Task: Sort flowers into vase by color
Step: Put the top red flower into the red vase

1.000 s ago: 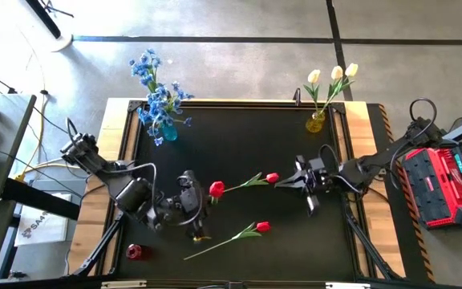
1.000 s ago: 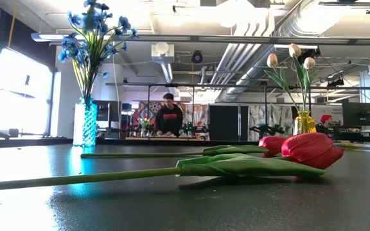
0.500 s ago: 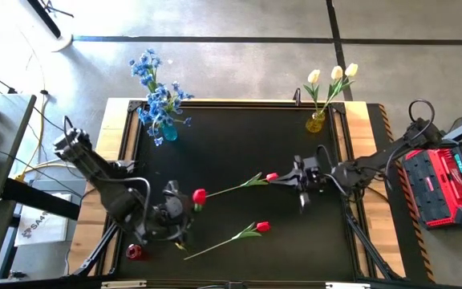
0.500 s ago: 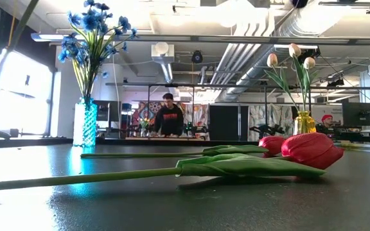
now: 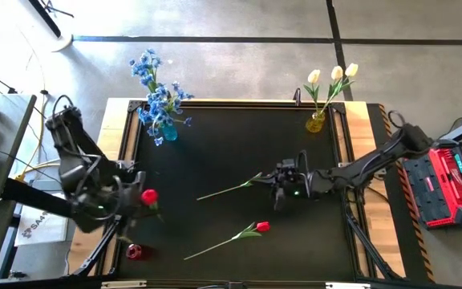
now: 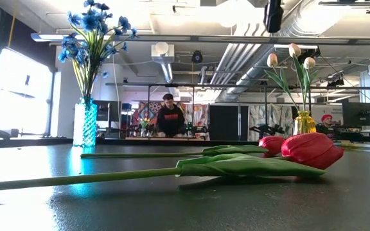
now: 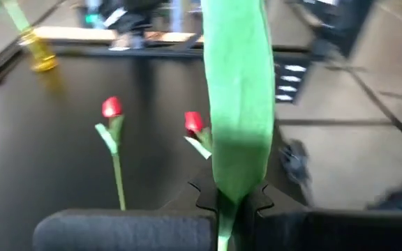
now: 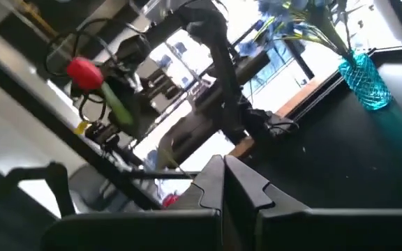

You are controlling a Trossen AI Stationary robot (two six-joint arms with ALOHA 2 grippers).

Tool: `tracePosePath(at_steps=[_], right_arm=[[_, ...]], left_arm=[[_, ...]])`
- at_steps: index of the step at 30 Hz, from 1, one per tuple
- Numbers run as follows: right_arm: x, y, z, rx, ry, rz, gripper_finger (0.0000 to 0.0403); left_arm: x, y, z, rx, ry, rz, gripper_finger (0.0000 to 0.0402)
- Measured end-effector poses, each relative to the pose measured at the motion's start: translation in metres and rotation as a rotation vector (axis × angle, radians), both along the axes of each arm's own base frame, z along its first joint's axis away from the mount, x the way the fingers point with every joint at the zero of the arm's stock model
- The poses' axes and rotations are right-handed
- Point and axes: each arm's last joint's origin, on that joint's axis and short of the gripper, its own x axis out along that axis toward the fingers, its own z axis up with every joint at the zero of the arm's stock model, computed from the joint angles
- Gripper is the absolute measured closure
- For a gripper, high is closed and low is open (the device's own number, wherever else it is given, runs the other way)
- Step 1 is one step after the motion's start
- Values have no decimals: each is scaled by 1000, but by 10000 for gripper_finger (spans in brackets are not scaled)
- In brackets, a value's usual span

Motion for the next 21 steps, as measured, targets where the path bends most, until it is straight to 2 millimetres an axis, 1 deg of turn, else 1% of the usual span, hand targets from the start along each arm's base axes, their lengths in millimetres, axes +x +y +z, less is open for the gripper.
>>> tracePosePath(at_steps=[4, 7, 15, 18, 21], right_arm=[[10, 4, -12, 57, -16, -41, 403], [16, 5, -22, 91, -9, -64, 403], [26, 8, -46, 166, 46, -103, 403], [28, 7, -52, 200, 55, -111, 403], [29, 6, -52, 214, 52, -128, 403]], left_arm=[[-26, 4, 14, -39, -52, -127, 401], [-41, 4, 20, -66, -81, -210, 401], [-71, -10, 33, -124, -158, -424, 401], [-79, -14, 35, -129, -176, -454, 401], [-85, -19, 33, -113, -178, -473, 401]])
